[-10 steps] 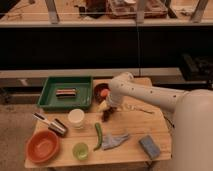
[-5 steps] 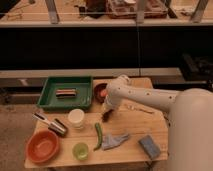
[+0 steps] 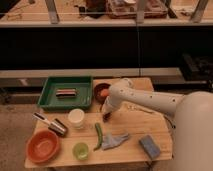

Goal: Place grapes in tray

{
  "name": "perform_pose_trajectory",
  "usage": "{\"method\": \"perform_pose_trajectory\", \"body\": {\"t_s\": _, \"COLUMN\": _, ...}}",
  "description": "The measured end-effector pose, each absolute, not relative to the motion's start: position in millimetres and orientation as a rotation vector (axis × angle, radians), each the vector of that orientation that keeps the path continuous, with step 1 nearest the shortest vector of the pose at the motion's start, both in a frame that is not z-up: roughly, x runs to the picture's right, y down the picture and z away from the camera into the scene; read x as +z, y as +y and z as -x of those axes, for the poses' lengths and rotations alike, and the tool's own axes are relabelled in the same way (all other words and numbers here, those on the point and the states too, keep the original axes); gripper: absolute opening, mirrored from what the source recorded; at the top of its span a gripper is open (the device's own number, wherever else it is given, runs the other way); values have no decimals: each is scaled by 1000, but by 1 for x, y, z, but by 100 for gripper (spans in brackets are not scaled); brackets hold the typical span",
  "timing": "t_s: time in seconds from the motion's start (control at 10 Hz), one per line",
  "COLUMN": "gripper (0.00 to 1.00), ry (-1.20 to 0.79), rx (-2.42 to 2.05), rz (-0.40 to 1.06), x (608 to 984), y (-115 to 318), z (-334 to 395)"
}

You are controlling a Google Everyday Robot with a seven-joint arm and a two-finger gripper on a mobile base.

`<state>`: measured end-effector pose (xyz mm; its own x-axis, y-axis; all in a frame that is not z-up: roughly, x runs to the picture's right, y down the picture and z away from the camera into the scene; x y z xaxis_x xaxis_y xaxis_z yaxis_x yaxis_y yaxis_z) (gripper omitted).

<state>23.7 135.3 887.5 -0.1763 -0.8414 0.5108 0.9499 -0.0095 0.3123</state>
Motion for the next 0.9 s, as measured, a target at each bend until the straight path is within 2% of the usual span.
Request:
{"method": "perform_pose_trajectory", "body": {"t_s": 0.7, "gripper": 0, "ry": -669, "rx": -1610, "rz": 20, "x": 796, "y": 59, "z": -26}}
{"method": "perform_pose_trajectory", "body": {"t_s": 0.9, "gripper": 0, "ry": -671, "rx": -1656, "rz": -31, "x": 786, "y": 29, "z": -6}}
